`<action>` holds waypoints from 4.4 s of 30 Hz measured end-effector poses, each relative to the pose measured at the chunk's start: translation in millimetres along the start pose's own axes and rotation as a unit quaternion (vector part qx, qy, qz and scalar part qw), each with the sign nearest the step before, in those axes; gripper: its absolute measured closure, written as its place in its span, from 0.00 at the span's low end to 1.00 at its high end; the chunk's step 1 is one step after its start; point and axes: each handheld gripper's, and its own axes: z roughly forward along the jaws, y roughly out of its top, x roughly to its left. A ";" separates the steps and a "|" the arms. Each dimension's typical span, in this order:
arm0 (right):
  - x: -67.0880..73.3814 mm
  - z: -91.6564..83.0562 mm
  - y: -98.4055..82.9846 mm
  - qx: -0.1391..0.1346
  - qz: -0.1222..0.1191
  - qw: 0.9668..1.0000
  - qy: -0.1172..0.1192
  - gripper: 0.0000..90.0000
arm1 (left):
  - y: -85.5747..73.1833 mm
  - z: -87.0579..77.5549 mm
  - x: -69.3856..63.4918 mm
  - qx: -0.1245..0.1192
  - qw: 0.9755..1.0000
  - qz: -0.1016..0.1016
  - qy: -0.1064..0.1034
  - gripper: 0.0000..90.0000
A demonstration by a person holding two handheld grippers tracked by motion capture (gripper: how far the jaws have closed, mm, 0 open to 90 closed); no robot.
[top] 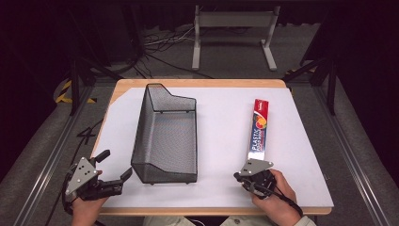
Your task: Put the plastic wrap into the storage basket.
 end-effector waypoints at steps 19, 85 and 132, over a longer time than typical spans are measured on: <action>-51.1 -36.8 -53.1 0.046 0.096 0.992 -0.071 1.00 | 0.3 0.5 -0.4 0.002 1.000 -0.001 0.001 0.06; -186.6 7.2 -20.0 0.106 0.307 0.940 -0.103 0.22 | -0.8 3.0 0.6 0.006 1.000 -0.003 0.001 0.06; -158.2 -31.2 20.3 -0.005 0.300 0.949 -0.095 0.45 | -0.8 2.0 1.4 0.004 1.000 -0.006 0.003 0.06</action>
